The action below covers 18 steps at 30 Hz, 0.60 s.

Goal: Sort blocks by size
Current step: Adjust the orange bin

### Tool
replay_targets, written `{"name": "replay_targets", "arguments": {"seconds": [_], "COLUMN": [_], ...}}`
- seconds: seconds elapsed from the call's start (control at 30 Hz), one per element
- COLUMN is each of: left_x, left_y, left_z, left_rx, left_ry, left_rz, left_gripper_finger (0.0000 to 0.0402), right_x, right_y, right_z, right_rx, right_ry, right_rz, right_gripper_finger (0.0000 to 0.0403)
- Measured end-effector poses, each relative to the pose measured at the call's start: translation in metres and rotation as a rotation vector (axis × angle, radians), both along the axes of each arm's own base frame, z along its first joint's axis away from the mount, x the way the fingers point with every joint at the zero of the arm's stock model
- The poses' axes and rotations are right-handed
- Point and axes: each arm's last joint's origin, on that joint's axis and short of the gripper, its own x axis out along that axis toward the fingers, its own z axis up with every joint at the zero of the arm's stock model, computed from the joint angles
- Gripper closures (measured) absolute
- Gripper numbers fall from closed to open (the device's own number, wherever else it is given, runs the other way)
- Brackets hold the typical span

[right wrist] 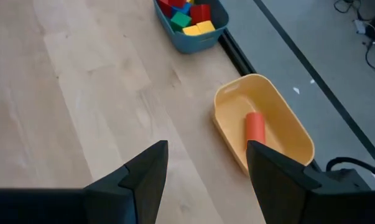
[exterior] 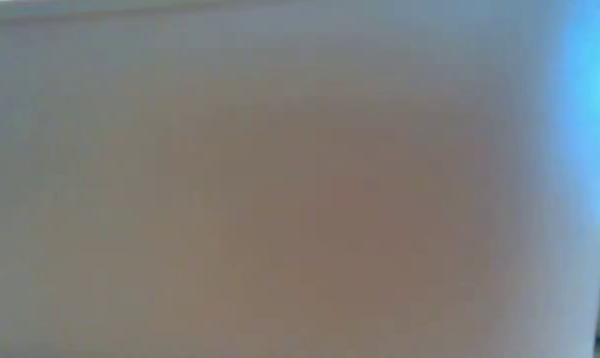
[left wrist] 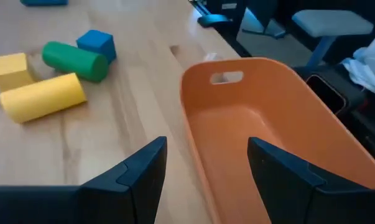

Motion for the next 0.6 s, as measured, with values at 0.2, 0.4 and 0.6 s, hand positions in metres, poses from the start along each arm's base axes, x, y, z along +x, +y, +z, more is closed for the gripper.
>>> {"name": "replay_targets", "arguments": {"seconds": [0.2,0.4,0.6], "left_x": [0.013,0.016,0.020], "left_y": [-0.010,-0.003,0.010], "left_z": [-0.016,-0.011,-0.007], "left_rx": [0.062,0.110,0.200], "left_ry": [0.125,0.186,0.234], "left_rz": [0.011,0.074,0.166], "left_gripper_finger": [0.0188,0.0196,0.0197], "right_x": [0.002,0.004,0.004], "right_y": [0.007,0.011,0.013], "right_z": [0.000,0.000,0.000], "right_rx": [0.010,0.012,-0.009], "right_ry": [-0.005,-0.005,0.004], "right_rz": [0.012,0.028,0.024], "right_gripper_finger": [0.0197,0.0197,0.0197]}}
